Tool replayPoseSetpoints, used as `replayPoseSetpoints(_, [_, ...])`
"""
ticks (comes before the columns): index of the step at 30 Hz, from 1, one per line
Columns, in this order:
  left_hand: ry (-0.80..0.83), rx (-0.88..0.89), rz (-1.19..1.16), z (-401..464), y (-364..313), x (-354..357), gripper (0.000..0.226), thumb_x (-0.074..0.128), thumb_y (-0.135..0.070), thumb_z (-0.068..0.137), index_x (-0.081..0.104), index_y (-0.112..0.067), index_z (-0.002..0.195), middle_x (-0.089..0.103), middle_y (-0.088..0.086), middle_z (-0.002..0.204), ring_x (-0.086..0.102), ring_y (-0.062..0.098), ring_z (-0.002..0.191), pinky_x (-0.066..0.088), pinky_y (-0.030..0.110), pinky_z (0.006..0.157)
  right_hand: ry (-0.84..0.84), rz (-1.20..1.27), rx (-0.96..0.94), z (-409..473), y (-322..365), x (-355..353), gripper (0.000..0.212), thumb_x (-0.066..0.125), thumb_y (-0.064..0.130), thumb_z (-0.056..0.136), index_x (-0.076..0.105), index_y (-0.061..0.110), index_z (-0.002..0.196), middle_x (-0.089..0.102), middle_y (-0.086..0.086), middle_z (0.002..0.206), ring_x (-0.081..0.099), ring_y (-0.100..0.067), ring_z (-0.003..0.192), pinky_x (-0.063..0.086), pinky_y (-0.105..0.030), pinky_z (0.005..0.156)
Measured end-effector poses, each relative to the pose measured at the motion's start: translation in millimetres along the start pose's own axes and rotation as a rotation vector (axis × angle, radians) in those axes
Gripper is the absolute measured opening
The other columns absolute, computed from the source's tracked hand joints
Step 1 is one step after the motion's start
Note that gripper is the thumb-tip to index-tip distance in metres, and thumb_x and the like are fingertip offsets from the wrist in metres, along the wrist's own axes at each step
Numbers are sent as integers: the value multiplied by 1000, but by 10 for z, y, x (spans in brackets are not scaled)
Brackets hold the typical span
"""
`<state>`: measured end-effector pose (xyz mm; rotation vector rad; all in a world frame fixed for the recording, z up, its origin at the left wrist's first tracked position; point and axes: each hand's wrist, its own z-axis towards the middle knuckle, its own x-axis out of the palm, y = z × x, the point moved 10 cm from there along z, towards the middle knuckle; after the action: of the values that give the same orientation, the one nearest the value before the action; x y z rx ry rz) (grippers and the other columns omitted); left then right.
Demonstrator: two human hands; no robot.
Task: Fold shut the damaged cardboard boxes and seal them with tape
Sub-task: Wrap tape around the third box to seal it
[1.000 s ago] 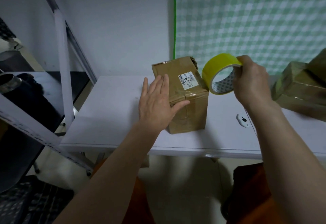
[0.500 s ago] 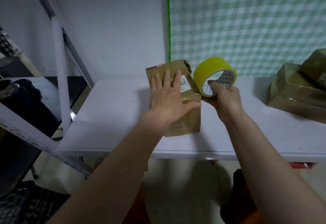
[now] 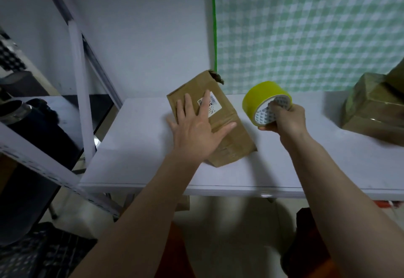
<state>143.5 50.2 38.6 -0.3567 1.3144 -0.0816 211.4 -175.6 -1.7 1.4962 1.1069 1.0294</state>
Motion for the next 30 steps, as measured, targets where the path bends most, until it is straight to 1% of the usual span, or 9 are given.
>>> replayPoseSetpoints(4, [-166,-11,-137,-147,132,-62,86,32,-80,78,9,-39,151,13,15,158,9,32,146,26,53,109,38,-21,-9,-43,2,126,12,56,9,92,58,-2,90,59,-23,88,61,-30,63,53,-29,40])
replayPoseSetpoints(7, [-283,6,-354,-248,176,5,84,22,-79,83,18,-31,152,27,17,154,19,31,144,20,42,114,6,-47,-62,-68,76,177,13,57,12,90,62,4,81,60,-14,76,62,-26,62,50,-24,43])
replayPoseSetpoints(10, [-269,37,-519,-329,134,202,84,30,-74,86,18,-24,153,27,13,155,16,26,145,16,43,119,-63,-193,-170,-56,202,145,9,60,18,86,63,15,78,65,-6,78,65,-26,82,56,-38,71])
replayPoseSetpoints(12, [-235,11,-511,-384,162,307,87,39,-70,82,15,-25,153,27,11,154,22,25,143,22,48,115,-66,-299,-214,-97,229,148,7,59,20,87,63,17,83,66,-8,89,64,-28,92,53,-47,85])
replayPoseSetpoints(14, [-243,-24,-423,-408,232,319,96,44,-73,75,13,-26,153,28,9,153,29,26,139,25,48,112,-54,-394,-253,-144,220,174,11,56,21,89,64,13,89,67,-11,95,63,-30,95,50,-48,87])
replayPoseSetpoints(17, [-306,121,-313,-420,168,248,90,52,-70,75,35,-18,146,28,9,155,23,26,144,21,45,115,18,-529,-344,-299,219,353,18,51,16,91,63,6,100,67,-15,102,60,-33,99,48,-40,85])
replayPoseSetpoints(20, [-285,187,-337,-410,235,338,76,54,-61,81,51,-6,135,45,8,146,30,27,141,29,50,113,3,-623,-407,-481,151,476,26,48,13,91,54,6,115,63,-17,112,56,-33,106,42,-38,87])
replayPoseSetpoints(26, [-233,196,-439,-427,265,379,72,62,-47,82,39,-13,141,44,9,141,40,36,134,44,51,101,-25,-814,-467,-685,-107,658,24,54,27,91,56,5,99,58,-21,105,47,-37,108,34,-42,88])
replayPoseSetpoints(30, [-214,192,-365,-413,266,413,74,55,-55,83,43,-6,138,45,11,143,36,31,138,40,46,107,-51,-852,-585,-694,-3,654,26,56,24,91,62,0,96,62,-21,104,47,-38,106,29,-40,93])
